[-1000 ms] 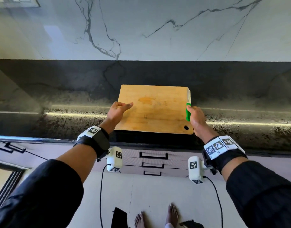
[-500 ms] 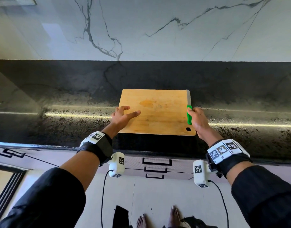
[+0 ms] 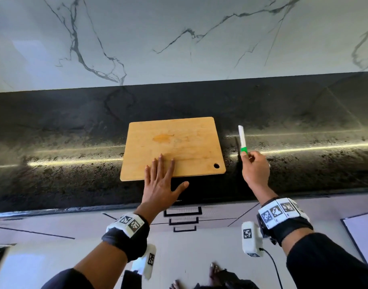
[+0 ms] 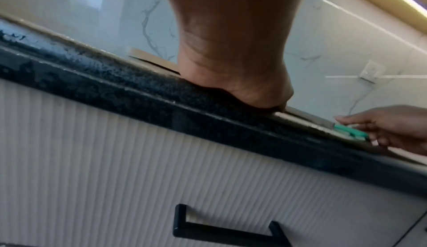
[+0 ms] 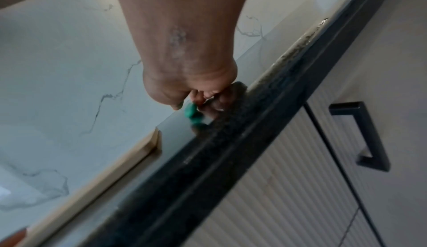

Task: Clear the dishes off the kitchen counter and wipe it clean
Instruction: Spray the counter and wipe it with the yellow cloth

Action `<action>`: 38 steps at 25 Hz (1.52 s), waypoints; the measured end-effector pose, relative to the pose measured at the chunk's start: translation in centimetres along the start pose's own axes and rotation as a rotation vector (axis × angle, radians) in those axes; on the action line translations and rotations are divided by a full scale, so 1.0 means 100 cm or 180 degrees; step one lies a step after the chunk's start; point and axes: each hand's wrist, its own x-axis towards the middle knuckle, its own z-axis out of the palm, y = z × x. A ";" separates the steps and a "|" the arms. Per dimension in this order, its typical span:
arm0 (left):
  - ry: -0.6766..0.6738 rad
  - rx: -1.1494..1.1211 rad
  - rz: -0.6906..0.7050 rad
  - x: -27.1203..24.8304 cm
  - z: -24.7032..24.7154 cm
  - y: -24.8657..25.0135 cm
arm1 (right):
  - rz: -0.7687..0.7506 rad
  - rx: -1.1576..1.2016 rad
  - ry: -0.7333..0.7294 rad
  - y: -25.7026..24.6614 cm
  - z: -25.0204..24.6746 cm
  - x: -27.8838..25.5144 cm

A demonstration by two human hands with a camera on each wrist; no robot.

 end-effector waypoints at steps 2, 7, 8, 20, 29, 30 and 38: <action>0.0226 0.0165 0.0032 -0.003 0.008 -0.002 | -0.0420 -0.0299 0.0045 0.008 0.000 -0.005; 0.0533 0.0257 0.0050 -0.003 0.012 -0.001 | -0.1142 -0.0522 0.0235 0.015 0.001 -0.014; 0.0550 0.0262 0.0060 -0.004 0.012 -0.001 | -0.1146 -0.0588 0.0235 0.016 0.002 -0.014; 0.0531 0.0332 0.0021 -0.005 0.010 0.000 | -0.1088 -0.1036 -0.0012 0.007 0.002 -0.015; 0.0524 0.0373 -0.0004 -0.006 0.010 0.001 | -0.1124 -0.1211 -0.0044 0.007 0.001 -0.015; 0.0540 0.0363 0.0004 -0.006 0.011 0.001 | -0.1129 -0.1249 -0.0042 0.007 0.001 -0.015; 0.0544 0.0356 0.0012 -0.006 0.011 0.001 | -0.1038 -0.1284 -0.0132 0.007 0.001 -0.016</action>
